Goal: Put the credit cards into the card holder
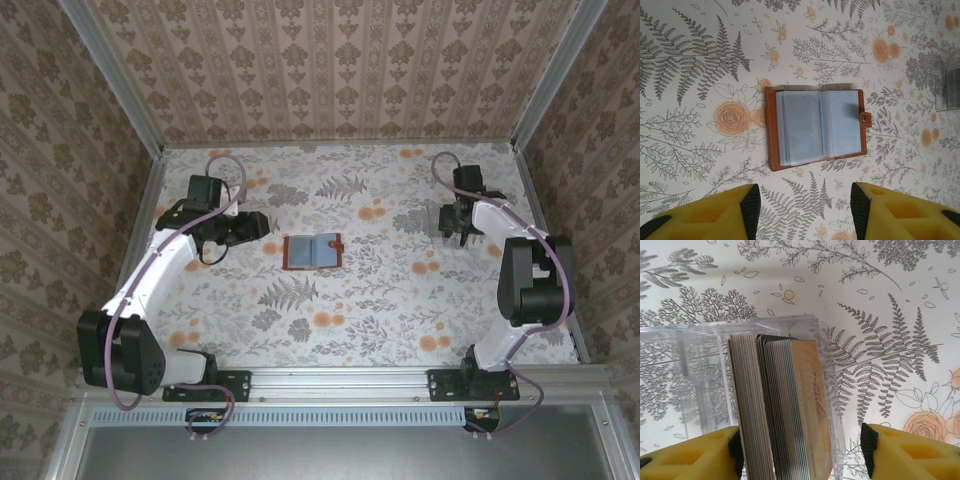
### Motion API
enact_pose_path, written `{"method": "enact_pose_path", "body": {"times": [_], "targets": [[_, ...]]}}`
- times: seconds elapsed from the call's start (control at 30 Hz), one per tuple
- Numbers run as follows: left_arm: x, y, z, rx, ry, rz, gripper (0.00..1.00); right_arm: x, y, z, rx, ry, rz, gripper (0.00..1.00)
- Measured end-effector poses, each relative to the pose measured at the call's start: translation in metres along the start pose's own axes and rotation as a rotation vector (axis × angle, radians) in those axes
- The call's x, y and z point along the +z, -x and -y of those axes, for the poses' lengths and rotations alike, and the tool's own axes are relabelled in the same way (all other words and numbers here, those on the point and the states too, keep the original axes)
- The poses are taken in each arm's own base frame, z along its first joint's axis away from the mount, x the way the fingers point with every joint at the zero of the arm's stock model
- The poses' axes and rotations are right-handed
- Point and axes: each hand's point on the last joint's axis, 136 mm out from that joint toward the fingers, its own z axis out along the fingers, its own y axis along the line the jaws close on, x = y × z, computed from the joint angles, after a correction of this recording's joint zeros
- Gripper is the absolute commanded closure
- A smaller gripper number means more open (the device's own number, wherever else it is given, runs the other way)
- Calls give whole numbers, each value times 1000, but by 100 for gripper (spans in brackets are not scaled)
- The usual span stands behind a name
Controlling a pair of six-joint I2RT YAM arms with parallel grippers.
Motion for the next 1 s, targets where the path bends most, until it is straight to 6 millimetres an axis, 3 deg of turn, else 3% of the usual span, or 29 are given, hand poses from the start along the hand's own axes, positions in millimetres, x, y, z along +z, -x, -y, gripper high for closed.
{"method": "enact_pose_path", "body": {"times": [0.23,0.57,0.67,0.77,1.0], "targets": [[-4,-1,2,-2,-9,12,47,-21,15,5,23,4,108,45],[-5,-5,0,1,-12,31,46,0,4,-3,1,14,42,74],[0,-12,-4,-19,-8,16,46,0,3,-4,-5,20,37,71],[2,-15,-6,-39,-9,11,46,0,1,-4,-17,20,27,51],[9,-14,-9,-69,-13,23,46,11,1,-4,-32,1,-20,49]]}}
